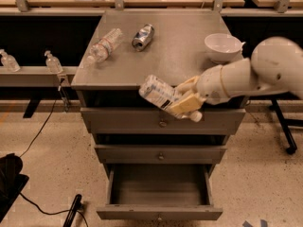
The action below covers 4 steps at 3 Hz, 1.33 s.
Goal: Place blue plastic bottle into bottom drawer
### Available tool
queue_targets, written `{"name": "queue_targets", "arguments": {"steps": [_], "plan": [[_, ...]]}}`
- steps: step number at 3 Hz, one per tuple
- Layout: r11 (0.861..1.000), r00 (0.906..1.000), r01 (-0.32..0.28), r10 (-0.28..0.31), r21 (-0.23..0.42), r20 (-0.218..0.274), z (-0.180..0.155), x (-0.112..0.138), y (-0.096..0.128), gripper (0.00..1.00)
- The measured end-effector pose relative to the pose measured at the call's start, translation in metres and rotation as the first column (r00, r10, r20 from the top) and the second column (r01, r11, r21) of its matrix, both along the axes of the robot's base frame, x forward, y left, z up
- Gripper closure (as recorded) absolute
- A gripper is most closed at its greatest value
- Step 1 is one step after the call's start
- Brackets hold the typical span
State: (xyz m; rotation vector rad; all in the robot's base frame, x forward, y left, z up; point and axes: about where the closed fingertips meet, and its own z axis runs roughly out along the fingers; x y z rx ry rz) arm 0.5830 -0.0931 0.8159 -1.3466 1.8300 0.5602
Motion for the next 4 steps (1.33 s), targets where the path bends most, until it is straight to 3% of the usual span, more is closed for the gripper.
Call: {"name": "queue_targets", "arguments": {"steps": [1,2,3,4], "plan": [[1.000,0.9996,0.028,-0.028,0.000,0.001,-0.020,0.003,0.007,1.00],[1.000,0.9997,0.013,-0.013,-0.009,-0.019,-0.031,0.005,0.013,1.00],[0.999,0.9972,0.029,-0.028,0.021,-0.069,-0.093,-0.002,0.011,1.00],[0.996,0.9937,0.090,-0.088,0.025,-0.070,-0.151,-0.014,-0.003,1.00]]}}
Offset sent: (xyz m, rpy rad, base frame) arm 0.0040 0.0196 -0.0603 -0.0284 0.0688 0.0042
